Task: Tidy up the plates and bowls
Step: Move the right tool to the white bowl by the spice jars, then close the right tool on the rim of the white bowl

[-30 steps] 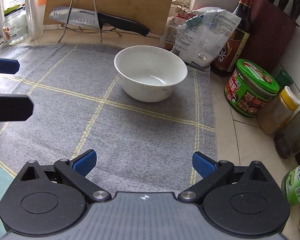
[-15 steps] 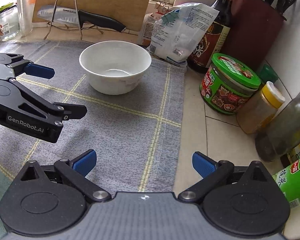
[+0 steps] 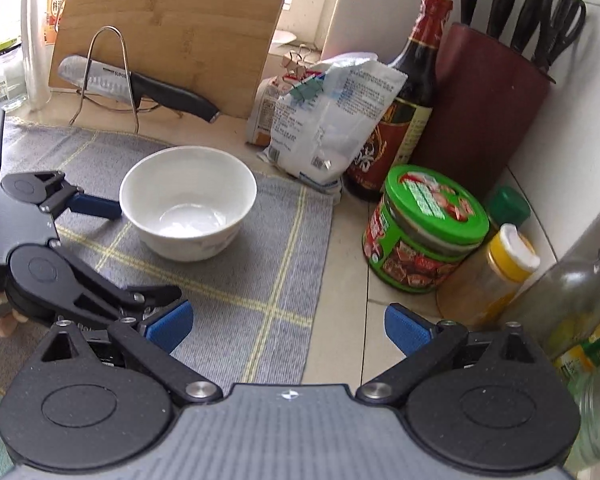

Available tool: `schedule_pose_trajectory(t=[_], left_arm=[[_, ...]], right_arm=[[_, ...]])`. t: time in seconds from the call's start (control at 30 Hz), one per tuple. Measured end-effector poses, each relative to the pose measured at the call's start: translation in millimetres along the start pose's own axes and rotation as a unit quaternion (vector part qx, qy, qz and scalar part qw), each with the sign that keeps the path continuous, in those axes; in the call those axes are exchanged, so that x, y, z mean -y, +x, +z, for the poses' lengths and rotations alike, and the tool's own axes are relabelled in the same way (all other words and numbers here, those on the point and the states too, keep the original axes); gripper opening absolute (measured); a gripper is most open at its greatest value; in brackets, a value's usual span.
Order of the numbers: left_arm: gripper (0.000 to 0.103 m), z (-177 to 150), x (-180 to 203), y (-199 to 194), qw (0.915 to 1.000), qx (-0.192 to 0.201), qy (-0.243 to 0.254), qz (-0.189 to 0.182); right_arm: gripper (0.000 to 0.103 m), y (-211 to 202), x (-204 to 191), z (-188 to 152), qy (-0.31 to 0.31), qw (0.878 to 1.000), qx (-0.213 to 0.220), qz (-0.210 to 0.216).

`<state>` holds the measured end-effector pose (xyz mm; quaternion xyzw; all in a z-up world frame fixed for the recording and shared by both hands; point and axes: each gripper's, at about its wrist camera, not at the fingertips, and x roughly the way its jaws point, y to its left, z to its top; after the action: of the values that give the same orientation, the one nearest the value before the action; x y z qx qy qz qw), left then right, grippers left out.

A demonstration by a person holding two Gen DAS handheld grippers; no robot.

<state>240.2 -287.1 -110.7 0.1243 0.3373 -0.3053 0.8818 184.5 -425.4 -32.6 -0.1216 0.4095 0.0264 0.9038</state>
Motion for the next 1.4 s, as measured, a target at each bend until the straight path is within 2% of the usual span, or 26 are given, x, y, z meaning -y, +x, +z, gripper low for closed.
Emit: schedule_pose_trajectory(t=[0.13,0.27,0.47,0.87,1.27,1.4], left_arm=[[0.103,4.4,1.5,2.2,0.9999,-0.008,-0.005,0.006],[0.102,4.3,6.4,0.8,0.9998,0.014,0.009,0.015],[0.102,8.9,2.5,-1.3,0.9993,0.036,-0.002,0.015],[0.102,11.9,1.1,-3.2,0.9983,0.059,0.004,0.004],[0.099,14.3,-1.1,-1.5,0.9969,0.072,-0.008,-0.029],[0.099,16.0,-0.1,-1.5,0.9970,0.072,-0.011,-0.026]], right_arm=[[0.103,6.2,1.3,13.5,0.003,1.000,0.006,0.017],[0.103,16.1,3.1,28.0,0.006,0.999,0.007,0.042],[0.103,33.3,7.5,48.8,0.017,0.995,0.004,0.095],[0.101,71.6,4.9,83.7,-0.008,0.986,-0.009,0.166],[0.099,90.4,-0.6,92.5,-0.028,0.979,-0.027,0.199],[0.098,91.8,0.0,92.2,-0.025,0.977,-0.031,0.210]])
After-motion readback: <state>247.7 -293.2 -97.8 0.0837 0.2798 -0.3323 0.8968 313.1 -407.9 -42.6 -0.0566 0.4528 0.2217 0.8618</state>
